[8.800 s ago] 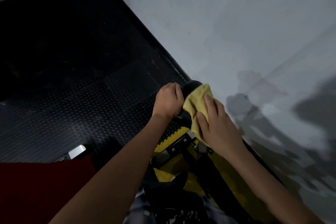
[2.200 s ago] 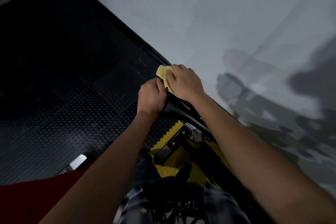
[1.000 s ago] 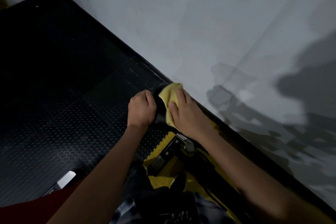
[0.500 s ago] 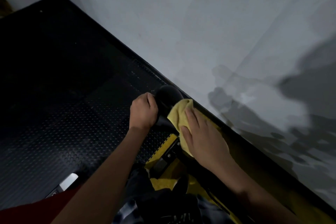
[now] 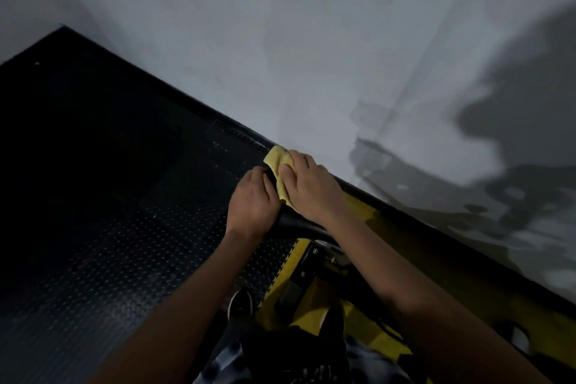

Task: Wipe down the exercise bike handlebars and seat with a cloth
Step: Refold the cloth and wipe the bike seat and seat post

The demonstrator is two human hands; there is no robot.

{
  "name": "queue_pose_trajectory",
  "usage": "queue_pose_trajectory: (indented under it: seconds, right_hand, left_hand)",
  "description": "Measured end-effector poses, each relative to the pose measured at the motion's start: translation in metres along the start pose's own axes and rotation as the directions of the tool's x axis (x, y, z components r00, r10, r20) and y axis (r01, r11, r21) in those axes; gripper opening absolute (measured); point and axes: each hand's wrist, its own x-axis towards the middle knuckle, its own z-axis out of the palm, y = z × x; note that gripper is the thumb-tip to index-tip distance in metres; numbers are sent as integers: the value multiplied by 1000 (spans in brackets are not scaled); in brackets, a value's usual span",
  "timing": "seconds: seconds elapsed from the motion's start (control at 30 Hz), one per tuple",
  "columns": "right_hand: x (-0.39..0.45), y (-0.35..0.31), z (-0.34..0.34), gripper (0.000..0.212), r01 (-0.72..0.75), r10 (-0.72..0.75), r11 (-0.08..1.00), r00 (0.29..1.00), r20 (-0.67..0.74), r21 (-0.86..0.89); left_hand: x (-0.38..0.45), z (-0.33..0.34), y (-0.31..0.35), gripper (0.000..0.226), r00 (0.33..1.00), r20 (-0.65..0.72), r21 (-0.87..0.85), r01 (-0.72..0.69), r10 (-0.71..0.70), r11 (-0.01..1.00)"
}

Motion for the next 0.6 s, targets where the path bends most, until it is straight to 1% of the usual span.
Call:
queue_pose_trajectory:
  seconds: [0.07, 0.13, 0.17, 0.2, 0.23, 0.27, 0.3, 0.33, 0.37, 0.4, 0.5, 0.6]
  right_hand:
    - [-15, -2, -7, 69, -66, 66, 998, 997, -27, -2]
    - [-37, -3, -16, 66, -131, 131, 990, 991, -2, -54]
    - [-49, -2, -18, 59, -142, 147, 985, 988, 43, -97]
    - [-61, 2, -17, 51, -136, 147, 973, 988, 45, -187]
    - [-73, 6, -15, 49, -175, 185, 963, 982, 33, -203]
    - [-84, 7, -17, 51, -257, 262, 954, 965, 14, -153]
    - [-93, 8, -20, 52, -326, 323, 939, 945, -45, -106]
    - [-101, 10, -21, 51, -366, 352, 925, 927, -127, -102]
    - [-107, 10, -19, 50, -390, 362, 912, 910, -203, -123]
    - [-113, 8, -17, 48, -409, 369, 903, 896, -246, -134]
    - [-119, 1, -11, 42, -499, 444, 861, 833, -330, -101]
    - [-118, -7, -5, 44, -584, 539, 812, 760, -363, -17]
  left_hand:
    - [6, -2, -4, 25, 995, 54, 8, -89, 89, 996]
    - [18, -5, -9, 38, 976, 120, 54, -192, 184, 980]
    - [25, -7, -10, 42, 962, 146, 69, -243, 231, 968]
    - [32, -8, -11, 45, 946, 172, 75, -292, 276, 953]
    - [39, -9, -10, 46, 923, 206, 76, -346, 325, 935]
    - [44, -8, -8, 48, 895, 241, 74, -402, 375, 912]
    - [49, -6, -5, 48, 867, 275, 72, -450, 416, 890]
    - [53, -6, -2, 45, 840, 304, 60, -488, 450, 871]
    - [57, -5, 0, 40, 816, 332, 44, -515, 474, 856]
    - [62, -4, 0, 36, 794, 351, 34, -540, 496, 841]
    - [77, -4, 0, 36, 729, 410, 33, -612, 547, 790]
    - [87, -5, 5, 36, 645, 491, -23, -662, 585, 749]
